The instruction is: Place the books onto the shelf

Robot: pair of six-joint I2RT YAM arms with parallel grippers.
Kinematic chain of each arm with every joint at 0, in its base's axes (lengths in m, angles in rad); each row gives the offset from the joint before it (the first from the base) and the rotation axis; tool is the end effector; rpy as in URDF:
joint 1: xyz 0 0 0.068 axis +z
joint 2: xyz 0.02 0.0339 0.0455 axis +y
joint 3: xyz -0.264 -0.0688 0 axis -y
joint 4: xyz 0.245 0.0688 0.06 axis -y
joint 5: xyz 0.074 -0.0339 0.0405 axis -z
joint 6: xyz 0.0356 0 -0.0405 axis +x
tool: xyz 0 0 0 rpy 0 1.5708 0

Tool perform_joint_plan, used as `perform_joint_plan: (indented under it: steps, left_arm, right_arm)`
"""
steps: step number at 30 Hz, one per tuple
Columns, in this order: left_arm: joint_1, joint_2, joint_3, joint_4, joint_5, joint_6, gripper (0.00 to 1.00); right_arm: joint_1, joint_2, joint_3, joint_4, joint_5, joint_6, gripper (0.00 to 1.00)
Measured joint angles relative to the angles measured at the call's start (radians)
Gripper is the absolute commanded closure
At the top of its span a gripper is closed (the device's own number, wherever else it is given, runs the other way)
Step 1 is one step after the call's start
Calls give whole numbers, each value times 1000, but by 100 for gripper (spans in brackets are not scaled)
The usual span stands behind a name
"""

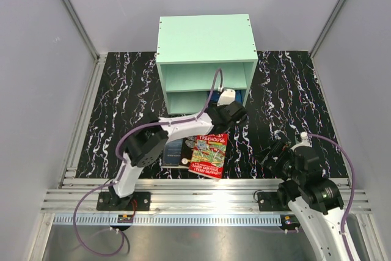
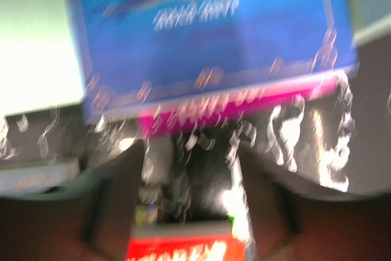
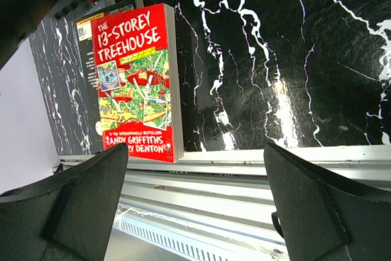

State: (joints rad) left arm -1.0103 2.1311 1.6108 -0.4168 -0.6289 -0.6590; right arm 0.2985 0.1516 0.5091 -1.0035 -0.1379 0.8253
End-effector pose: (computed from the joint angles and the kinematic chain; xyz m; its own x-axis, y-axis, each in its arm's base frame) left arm 0.2642 -0.3815 0.1846 -0.6447 0.0957 -0.7584 0.1328 0.9911 0.0122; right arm 0.0509 0.0208 0.2295 -0.6814 0.5518 -0.4808 0.1540 0.7504 0.6428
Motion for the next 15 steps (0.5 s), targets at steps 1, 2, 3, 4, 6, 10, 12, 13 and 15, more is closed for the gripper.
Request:
perform_joint_plan:
  steps: [1,2,3,4,6,10,12,13,15]
  left_arm:
    - [-8,-34,-36,-4,0,-6,17]
    - [-20,-74,-72,-6,0,-10,13]
    - [-35,-118,-106,-12,0,-18,11]
    - [-49,-157,-134,-14,0,-26,9]
    - [-80,-262,-202,-16,0,-37,5]
    - [-108,-494,-378,-25,0,-57,2]
    - [-100,-582,-465,-18,3,-60,1]
    - [-97,-622,-513,-17,8,-60,1]
    - [-87,-678,-604,5,33,-56,1]
  right_arm:
    - [0,0,-2,2,-2,0,0]
    - [0,0,-12,10,-8,1,0]
    - [0,1,-28,21,-17,2,0]
    - [0,6,-56,40,-38,8,0]
    - [0,45,-141,110,-109,27,0]
    - [1,157,-261,199,-207,62,0]
    - [1,182,-268,243,-231,69,0]
    - [1,198,-268,282,-246,73,0]
    - [1,245,-268,366,-267,82,0]
